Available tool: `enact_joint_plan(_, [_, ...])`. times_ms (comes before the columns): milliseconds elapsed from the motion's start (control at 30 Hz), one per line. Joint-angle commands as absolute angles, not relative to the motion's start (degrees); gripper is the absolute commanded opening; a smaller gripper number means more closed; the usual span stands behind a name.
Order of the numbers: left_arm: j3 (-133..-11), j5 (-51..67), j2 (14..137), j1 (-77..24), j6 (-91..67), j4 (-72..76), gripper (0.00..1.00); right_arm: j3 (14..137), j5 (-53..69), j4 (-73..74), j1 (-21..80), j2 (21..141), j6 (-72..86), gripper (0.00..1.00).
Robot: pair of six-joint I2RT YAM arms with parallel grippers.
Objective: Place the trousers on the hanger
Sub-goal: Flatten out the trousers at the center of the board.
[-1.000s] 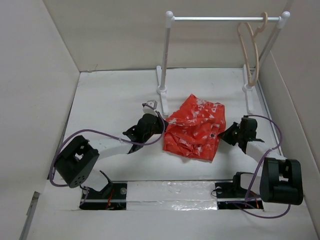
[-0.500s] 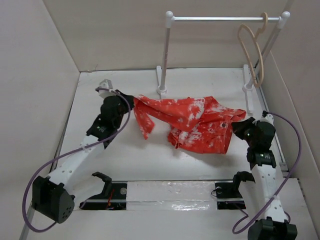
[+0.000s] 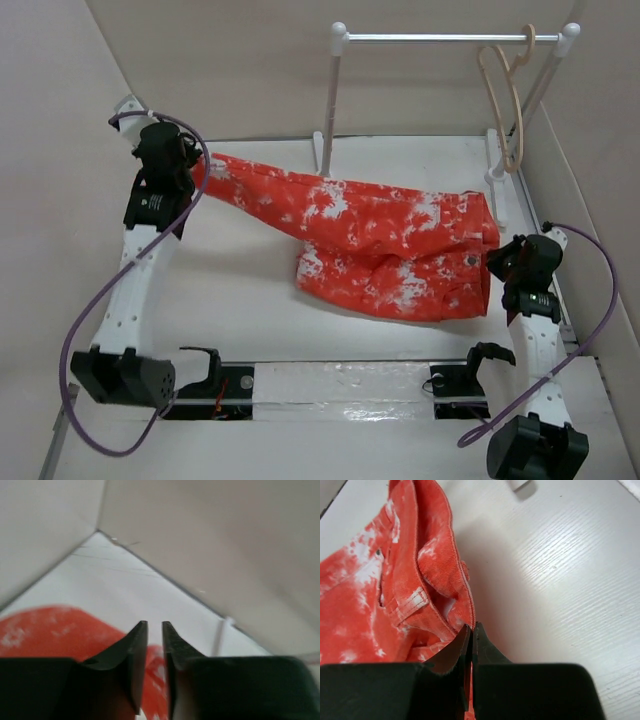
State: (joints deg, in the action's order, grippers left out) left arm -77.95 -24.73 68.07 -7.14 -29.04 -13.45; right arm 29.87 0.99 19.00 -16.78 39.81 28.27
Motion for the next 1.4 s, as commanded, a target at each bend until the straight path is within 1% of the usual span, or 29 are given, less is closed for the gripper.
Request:
enact_joint_plan(0, [-81.64, -25.06, 79.57, -3.78, -23.38, -18.79, 0.24, 33.31, -3.25, 15.82, -18.28, 39.73, 26.11, 0.0])
enact_joint_plan(67, [-83.14, -23.57, 83.39, -4.74, -24.87, -23.81, 0.42, 34.19, -4.47, 16.52, -18.28, 39.9, 25.4, 0.0])
enact_joint_plan(100, [-81.14, -21.9, 82.89, -5.96, -24.96, -22.51, 0.53, 34.62, -4.83, 16.87, -18.28, 39.99, 25.05, 0.07])
enact_joint_plan(133, [-78.43, -20.84, 81.49, -7.11, -24.96, -17.02, 0.74, 34.98, -5.09, 17.22, -18.28, 39.82, 24.79, 0.17])
enact_joint_plan(167, [-73.27, -18.65, 79.73, -8.86, -26.18, -14.53, 0.82, 35.59, -4.49, 17.57, -18.28, 39.12, 24.7, 0.3])
enact_joint_plan(200, [-71.13, -16.81, 76.5, -8.88, -27.41, -12.67, 0.85, 35.68, -2.74, 16.97, -18.28, 38.68, 24.61, 0.61])
enact_joint_plan(267, [-66.48, -12.68, 73.67, -10.19, -31.09, -9.85, 0.86, 36.29, 2.69, 16.79, -18.28, 37.62, 23.65, 0.78])
enact_joint_plan(300, [-64.71, -12.48, 70.35, -12.72, -31.98, -9.06, 0.85, 36.82, 4.81, 17.74, -18.28, 36.49, 21.99, 0.84])
enact_joint_plan(333, [-62.86, -12.39, 68.49, -14.31, -32.78, -7.05, 0.81, 37.09, 6.66, 18.01, -17.59, 35.78, 21.19, 0.84])
enact_joint_plan(367, [-58.23, -11.61, 63.94, -15.89, -33.74, -5.9, 0.8, 37.35, 9.72, 18.71, -16.62, 35.08, 20.66, 0.84])
enact_joint_plan(433, [-52.5, -9.77, 59.0, -19.75, -37.43, -0.83, 0.75, 37.27, 11.33, 19.95, -11.46, 32.7, 19.51, 0.78])
enact_joint_plan(467, [-46.03, -7.75, 56.45, -20.73, -38.75, 1.12, 0.71, 36.83, 13.08, 19.69, -8.9, 31.74, 19.6, 0.73])
enact_joint_plan(533, [-40.19, -6.6, 50.82, -21.36, -42.18, 4.55, 0.6, 34.46, 14.59, 18.81, -2.67, 30.24, 21.61, 0.39])
enact_joint_plan(567, [-34.86, -4.68, 49.32, -21.36, -43.06, 5.53, 0.54, 33.84, 14.15, 18.46, 4.93, 30.23, 22.49, 0.25])
enact_joint_plan(600, [-32.46, -3.44, 47.31, -21.36, -43.5, 6.49, 0.47, 33.05, 13.28, 16.46, 9.19, 30.41, 24.85, 0.03])
enact_joint_plan(633, [-30.52, -2.38, 46.76, -21.36, -44.2, 8.42, 0.36, 31.48, 12.05, 15.13, 13.75, 31.28, 26.26, 0.0])
enact_joint_plan(667, [-27.37, -0.98, 46.41, -21.88, -44.38, 9.05, 0.31, 30.94, 8.47, 13.55, 23.8, 32.16, 27.41, 0.0])
enact_joint_plan(700, [-26.38, -1.31, 46.15, -22.75, -44.38, 9.14, 0.26, 30.68, 5.83, 10.32, 29.39, 33.39, 29.42, 0.0])
enact_joint_plan(733, [-25.76, -2.01, 46.23, -23.29, -44.38, 9.4, 0.15, 31.54, 2.67, 8.89, 35.01, 34.96, 30.14, 0.0])
enact_joint_plan(767, [-24.97, -2.72, 46.14, -23.29, -44.12, 9.67, 0.09, 32.34, -4.85, 7.31, 40.81, 39.33, 30.58, 0.0])
enact_joint_plan(800, [-24.96, -2.29, 46.84, -23.29, -43.86, 9.84, 0.05, 33.74, -9.27, 4.95, 52.44, 42.42, 31.02, 0.0])
enact_joint_plan(833, [-25.13, -1.85, 47.19, -23.9, -43.68, 10.1, 0.0, 35.75, -13.49, 4.92, 57.87, 45.84, 30.94, 0.0])
enact_joint_plan(900, [-25.58, -1.75, 48.24, -27.83, -42.89, 10.02, 0.0, 44.35, -25.54, 9.89, 67.27, 57.0, 30.85, 0.0])
enact_joint_plan(967, [-26.01, -6.29, 49.39, -33.54, -42.28, 9.59, 0.0, 51.12, -28.9, 13.35, 68.12, 63.34, 31.12, 0.0])
enact_joint_plan(1000, [-26.62, -9.46, 51.4, -40.19, -42.36, 8.27, 0.0, 51.94, -28.65, 13.53, 68.12, 67.02, 30.42, 0.0])
enact_joint_plan(1067, [-28.03, -17.62, 53.69, -45.77, -43.06, 5.03, 0.16, 51.86, -26.21, 12.14, 65.93, 68.03, 30.32, 0.0])
enact_joint_plan(1133, [-29.53, -19.68, 57.21, -47.98, -44.47, 3.44, 0.28, 48.88, -23.92, 8.97, 63.12, 66.19, 30.85, 0.01])
enact_joint_plan(1300, [-28.21, -21.71, 61.59, -47.99, -45.7, 6.76, 0.29, 43.42, -22.05, 6.94, 60.65, 58.11, 30.94, 0.04])
enact_joint_plan(1367, [-28.91, -22.06, 63.8, -47.99, -45.62, 7.73, 0.32, 41.58, -21.8, 7.12, 59.86, 54.15, 30.85, 0.05])
